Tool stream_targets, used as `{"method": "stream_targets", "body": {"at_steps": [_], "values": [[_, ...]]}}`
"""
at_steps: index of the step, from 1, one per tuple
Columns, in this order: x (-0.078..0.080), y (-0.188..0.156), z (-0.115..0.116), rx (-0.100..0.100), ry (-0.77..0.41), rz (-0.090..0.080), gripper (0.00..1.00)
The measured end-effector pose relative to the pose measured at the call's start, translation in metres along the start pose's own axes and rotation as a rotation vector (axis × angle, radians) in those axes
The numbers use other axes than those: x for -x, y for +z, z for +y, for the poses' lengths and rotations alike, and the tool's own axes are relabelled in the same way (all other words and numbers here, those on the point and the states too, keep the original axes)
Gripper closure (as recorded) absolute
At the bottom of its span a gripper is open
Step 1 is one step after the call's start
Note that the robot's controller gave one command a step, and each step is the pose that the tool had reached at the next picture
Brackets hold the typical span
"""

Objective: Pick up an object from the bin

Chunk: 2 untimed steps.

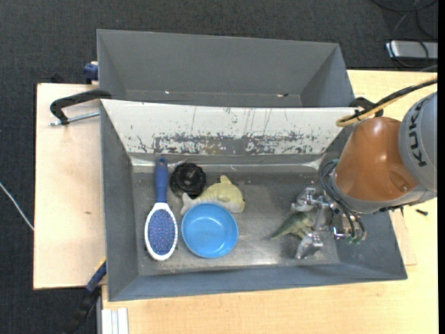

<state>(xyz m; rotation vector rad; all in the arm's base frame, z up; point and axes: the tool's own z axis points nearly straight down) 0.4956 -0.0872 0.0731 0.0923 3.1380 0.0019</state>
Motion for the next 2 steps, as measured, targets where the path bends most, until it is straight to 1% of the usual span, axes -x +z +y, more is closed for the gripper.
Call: {"method": "stream_targets", "body": {"at_steps": [1,2], "values": [[0.0026,-0.0014,0.0,-0.001,0.0,-0.009,1.0],[0.0037,-0.0099,0.0003,-0.001,0.0,-0.003,1.0]]}}
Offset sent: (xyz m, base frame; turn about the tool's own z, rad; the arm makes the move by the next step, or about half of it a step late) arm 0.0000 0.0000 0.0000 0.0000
